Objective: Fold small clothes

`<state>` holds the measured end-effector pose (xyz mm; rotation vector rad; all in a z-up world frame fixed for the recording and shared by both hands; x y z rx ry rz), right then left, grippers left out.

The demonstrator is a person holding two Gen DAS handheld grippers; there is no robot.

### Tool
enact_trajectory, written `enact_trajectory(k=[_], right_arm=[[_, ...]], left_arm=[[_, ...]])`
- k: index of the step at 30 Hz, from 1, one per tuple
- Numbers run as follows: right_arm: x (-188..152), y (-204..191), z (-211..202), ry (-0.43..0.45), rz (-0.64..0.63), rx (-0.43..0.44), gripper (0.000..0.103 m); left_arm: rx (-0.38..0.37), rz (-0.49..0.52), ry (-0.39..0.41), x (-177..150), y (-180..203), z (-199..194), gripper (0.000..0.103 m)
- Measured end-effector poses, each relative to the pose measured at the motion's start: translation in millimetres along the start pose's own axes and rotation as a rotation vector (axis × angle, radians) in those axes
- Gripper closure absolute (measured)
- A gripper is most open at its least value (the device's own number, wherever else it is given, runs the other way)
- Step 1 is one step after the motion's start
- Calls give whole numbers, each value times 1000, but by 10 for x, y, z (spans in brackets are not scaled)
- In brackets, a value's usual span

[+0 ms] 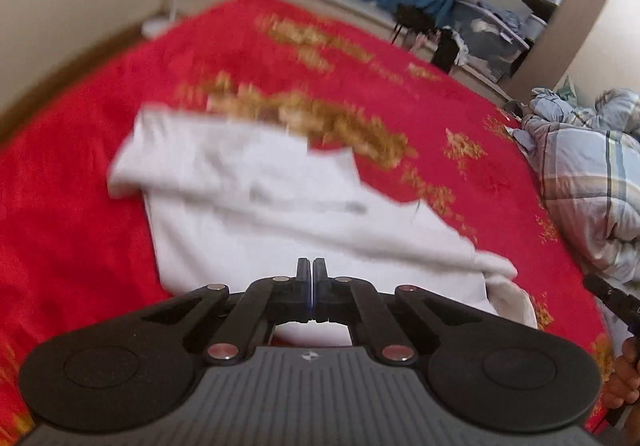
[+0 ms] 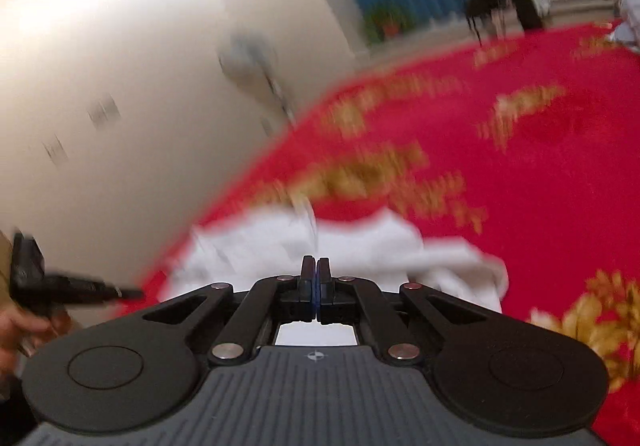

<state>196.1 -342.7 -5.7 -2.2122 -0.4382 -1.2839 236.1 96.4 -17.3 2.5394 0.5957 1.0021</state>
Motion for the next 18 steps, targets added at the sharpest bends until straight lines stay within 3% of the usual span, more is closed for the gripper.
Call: enact_trajectory(k=[3,6,7,8,9,10,11,15,16,18], right_arm=[[-25,255,47,-10,31,-128,102],[-369,401,394,-178,13,-211,97],[-470,404,488,-228,-10,-218,84],[-617,386,614,-294,-43,-216,75],[-722,369,697,-339,-65,-210,58],[-810,346,766,-377,-94,-214,53],[-884,329,848,-413,-139,-229,53],[-1087,367,1015,-528,-271,-323,47],[-1123,416,1039,-556,-280,-361,41],[-1120,435,1035,-568,-281,-391,38]], left_arm=[[-51,-12,-76,98,185,312,102],[-3,-59,-105,-32,110,504,101],[-22,-41,-127,-115,112,495,98],[-37,-19,-141,-191,96,479,91],[-42,11,-149,-296,68,429,80],[-39,30,-153,-357,17,412,73],[-34,46,-161,-449,-47,392,62],[-30,65,-209,-714,-312,484,36],[-30,52,-212,-745,-375,527,33],[-30,-9,-248,-771,-483,642,28]])
Point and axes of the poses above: each gripper's, at about its wrist camera, not at the fingertips, and z roughly the way its jaws point, y to its right, x to its top, the point moved 9 cm from there along z, roughly the way its jaws point, and after that the axes turned 14 degrees about -z, right-handed, at the moved point
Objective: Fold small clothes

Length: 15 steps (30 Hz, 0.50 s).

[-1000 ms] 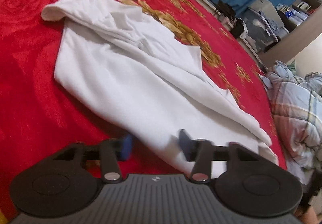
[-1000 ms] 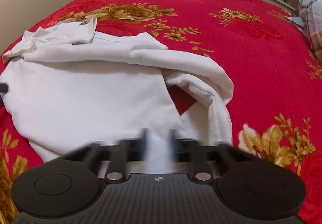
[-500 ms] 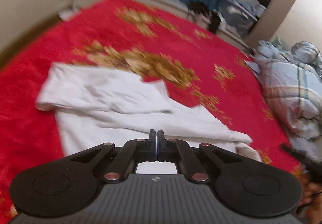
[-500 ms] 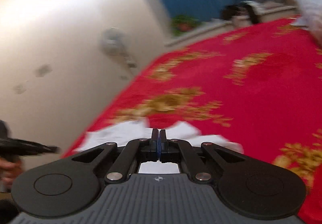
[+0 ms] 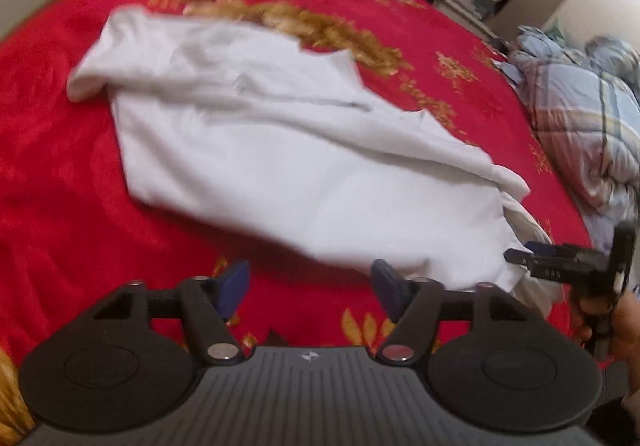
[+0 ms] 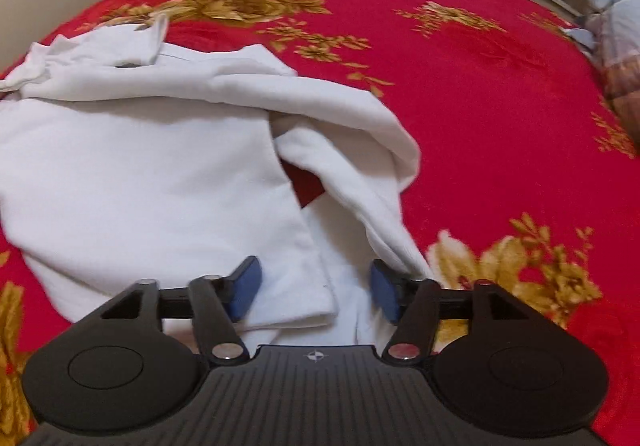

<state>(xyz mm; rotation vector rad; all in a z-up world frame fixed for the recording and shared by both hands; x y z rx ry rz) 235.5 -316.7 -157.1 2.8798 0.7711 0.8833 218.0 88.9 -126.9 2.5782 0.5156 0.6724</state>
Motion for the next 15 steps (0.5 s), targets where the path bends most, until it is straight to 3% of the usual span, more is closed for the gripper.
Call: enact_trajectory(k=[3,5,6,7,8,10,12,15], right_arm=[[-7,-65,11,-8,-29,0,41],[-22,-96,-19,-3,-56,6,54],[-19,-100,-44,4,-58,9,71],[10,-103,-90,19,-63,7,94],[40,-73,-152,35,-64,11,97],[119,-71,-315,92,-56,50,98],[243,-71,-541,176,-58,107,98],[457,68,-902,342,33,224,98]], left_arm=[[-31,-126,-15,146,-97,120,28],[-16,-171,15,277,-155,146,28],[-3,-188,29,330,-196,157,29],[3,-209,30,371,-224,168,30],[-1,-231,24,399,-251,190,33],[-7,-253,8,429,-273,228,56],[28,-219,19,459,-269,238,98],[10,-155,83,560,-153,128,99]])
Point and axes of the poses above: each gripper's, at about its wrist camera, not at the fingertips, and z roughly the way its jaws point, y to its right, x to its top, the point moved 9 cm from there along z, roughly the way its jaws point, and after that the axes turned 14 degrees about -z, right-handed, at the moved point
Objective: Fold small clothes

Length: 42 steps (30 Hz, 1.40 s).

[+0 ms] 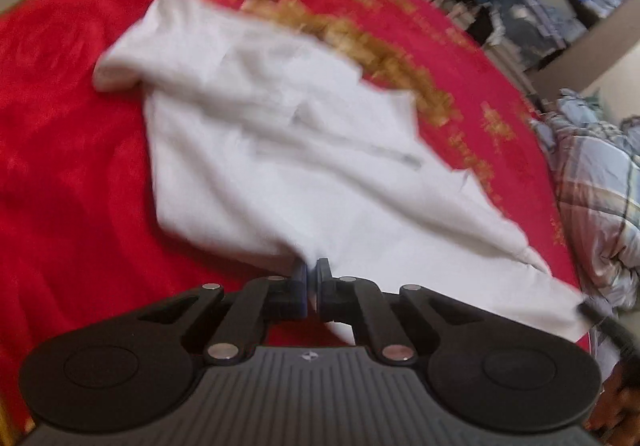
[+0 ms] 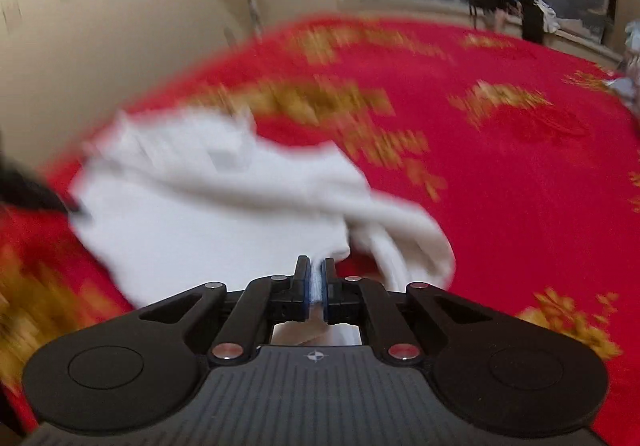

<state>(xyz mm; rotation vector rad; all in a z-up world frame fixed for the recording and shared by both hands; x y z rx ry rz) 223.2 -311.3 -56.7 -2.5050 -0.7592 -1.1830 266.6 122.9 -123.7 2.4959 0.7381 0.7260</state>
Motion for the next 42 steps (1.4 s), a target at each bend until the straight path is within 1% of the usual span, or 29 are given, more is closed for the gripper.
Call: enact_trajectory(k=[1,3,4,5,6,7,9,11,13,14,15,17,19,21,23,25,26,27,28,30,31,32,35,37,38,39,40,41,42], right_arm=[[96,85,-83,64,57,21,99],[235,365,-235,195,226,51,99],[246,517,-266,237,304,41,99],[211,711,-261,264,407,-3,99],[143,841,-213,256,481,-41,99],[64,914,-132,222,517,-76,99],[-58,944,74,121,499,-154,98],[-139,911,246,51,484,-195,98],[-175,893,348,16,490,-224,98],[-179,891,396,0,490,-237,98],[-192,888,422,-13,485,-248,98],[-212,863,442,-22,486,-254,98],[-216,830,486,-30,479,-252,98],[-222,806,501,-42,469,-244,98],[-226,777,483,-55,458,-231,98],[-252,750,479,-65,442,-220,98],[-267,728,470,-70,430,-213,98],[-274,707,455,-71,422,-204,98],[-266,689,432,-67,416,-191,98],[-209,634,323,-30,414,-143,98],[-156,618,245,6,423,-111,98],[-61,615,103,77,444,-75,98],[287,611,-507,402,521,61,99],[388,596,-791,515,541,107,99],[384,620,-877,545,571,121,99],[344,655,-855,528,593,111,99],[273,690,-769,477,597,84,99],[146,748,-594,384,596,9,99],[13,792,-416,278,586,-66,99]], left_arm=[[-14,29,35,54,58,-51,99],[-48,67,121,193,172,-182,99],[-65,73,152,252,212,-228,99],[-80,75,178,293,247,-260,96],[-97,74,190,328,278,-269,91],[-105,74,184,328,307,-266,91],[-113,84,148,292,346,-211,91],[-103,99,132,264,356,-188,91],[-107,104,116,231,343,-189,84],[-106,99,106,220,316,-182,74],[-102,88,88,196,283,-157,59],[-80,68,10,108,196,-14,46],[-60,58,-76,-14,150,105,46],[-70,41,-116,-91,132,179,46],[-77,42,-126,-143,144,254,46],[-56,53,-100,-147,131,289,47],[-47,52,-68,-125,124,290,58],[-49,51,-42,-94,128,287,87],[-48,53,-27,-82,138,280,100],[-45,85,38,11,188,161,101],[-57,115,72,87,272,23,101],[-87,145,110,161,375,-193,101],[-132,239,175,340,599,-827,101],[-156,292,207,413,709,-1178,100],[-166,289,208,461,739,-1217,100],[-185,261,195,492,746,-1153,96],[-213,218,177,515,738,-1011,95],[-238,180,140,495,693,-762,82],[-210,158,68,433,624,-523,76]])
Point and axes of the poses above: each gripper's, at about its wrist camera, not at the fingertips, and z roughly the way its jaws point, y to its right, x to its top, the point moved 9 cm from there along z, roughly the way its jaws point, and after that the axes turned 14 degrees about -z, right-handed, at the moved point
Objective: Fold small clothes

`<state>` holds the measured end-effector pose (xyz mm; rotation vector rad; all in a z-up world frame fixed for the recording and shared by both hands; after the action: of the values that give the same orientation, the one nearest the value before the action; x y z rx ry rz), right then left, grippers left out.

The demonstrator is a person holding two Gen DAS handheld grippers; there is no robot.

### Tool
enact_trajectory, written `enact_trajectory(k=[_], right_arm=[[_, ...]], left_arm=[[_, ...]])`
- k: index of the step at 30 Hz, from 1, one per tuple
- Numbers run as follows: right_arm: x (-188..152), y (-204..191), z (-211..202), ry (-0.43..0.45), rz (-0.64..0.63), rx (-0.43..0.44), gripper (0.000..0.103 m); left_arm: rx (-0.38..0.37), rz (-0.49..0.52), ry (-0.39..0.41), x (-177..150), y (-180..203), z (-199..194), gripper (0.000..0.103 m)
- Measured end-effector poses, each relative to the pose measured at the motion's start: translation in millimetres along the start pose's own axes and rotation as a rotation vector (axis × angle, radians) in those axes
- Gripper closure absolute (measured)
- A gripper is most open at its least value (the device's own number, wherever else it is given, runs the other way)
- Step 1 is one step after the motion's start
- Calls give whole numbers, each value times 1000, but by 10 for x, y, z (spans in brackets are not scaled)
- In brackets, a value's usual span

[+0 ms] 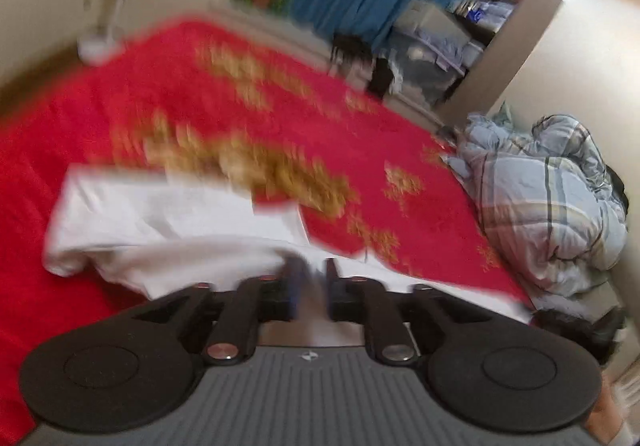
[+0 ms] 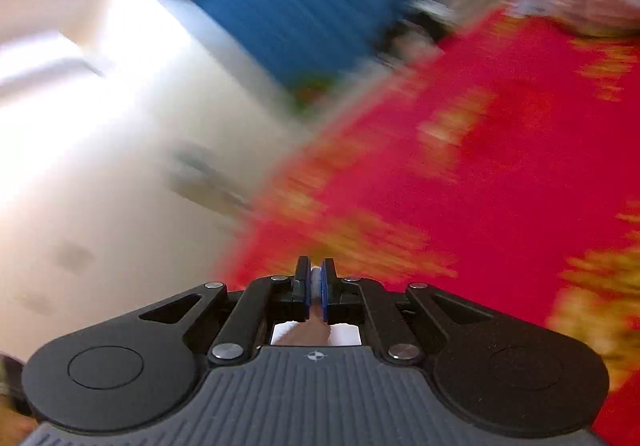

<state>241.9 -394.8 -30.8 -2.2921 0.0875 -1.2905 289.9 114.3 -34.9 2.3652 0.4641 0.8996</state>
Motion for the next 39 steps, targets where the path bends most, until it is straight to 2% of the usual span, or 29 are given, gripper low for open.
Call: enact_trajectory(k=[1,2,3,5,7,11,13,16,17,19,20,22,24,29,31,35,37,39], right_arm=[[-163,114,150,-96,-43,-99,98],[-373,231,304,-205,-103,-198,98],[-532,309,402,-284,-127,-250,98],[-765,407,521,-382,-108,-276,98],[-785,383,553,-385,-126,-268,97],[-750,345,554,-383,-172,-257,97],[-765,354,573,-387,-174,-254,97],[-731,339,541,-391,-184,-250,96],[-726,335,547,-391,-184,-249,96],[-748,343,566,-398,-184,-249,96],[-767,349,575,-401,-184,-250,96],[-791,342,583,-396,-193,-250,96],[-785,303,555,-378,-214,-245,97],[-613,119,279,-269,-201,-172,98],[-507,2,66,-220,-179,-124,98],[-261,-332,-537,-143,-132,-9,99],[-242,-478,-823,-144,-137,29,99],[-423,-563,-1066,-220,-146,39,98]], left_arm=[[77,-18,-79,-127,-135,186,76],[156,-29,-114,-224,-267,275,76],[163,-47,-120,-270,-317,273,76],[105,-90,-141,-325,-340,208,74],[95,-104,-152,-362,-404,129,69],[230,-106,-204,-513,-774,119,66],[236,-128,-229,-565,-864,193,66],[212,-127,-245,-618,-942,309,47],[222,-103,-241,-622,-937,363,38],[243,-65,-227,-638,-947,410,38],[245,-55,-213,-633,-942,430,39],[224,-51,-202,-674,-936,432,48],[214,-24,-190,-721,-908,409,95],[151,11,-91,-643,-757,-91,99],[127,24,-73,-604,-642,-460,99],[134,95,-1,-573,-490,-1323,100],[166,132,18,-614,-505,-1667,100],[190,182,-16,-737,-567,-1846,99]])
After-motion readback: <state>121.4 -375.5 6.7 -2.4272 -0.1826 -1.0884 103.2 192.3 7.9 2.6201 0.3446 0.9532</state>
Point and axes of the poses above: each gripper's, at about its wrist camera, not at the fingertips, and z roughly the way its jaws point, y to its right, x to its top, the point moved 9 cm from there along z, roughly the way its jaws point, and after that the axes turned 14 degrees about -z, right-handed, at the moved point
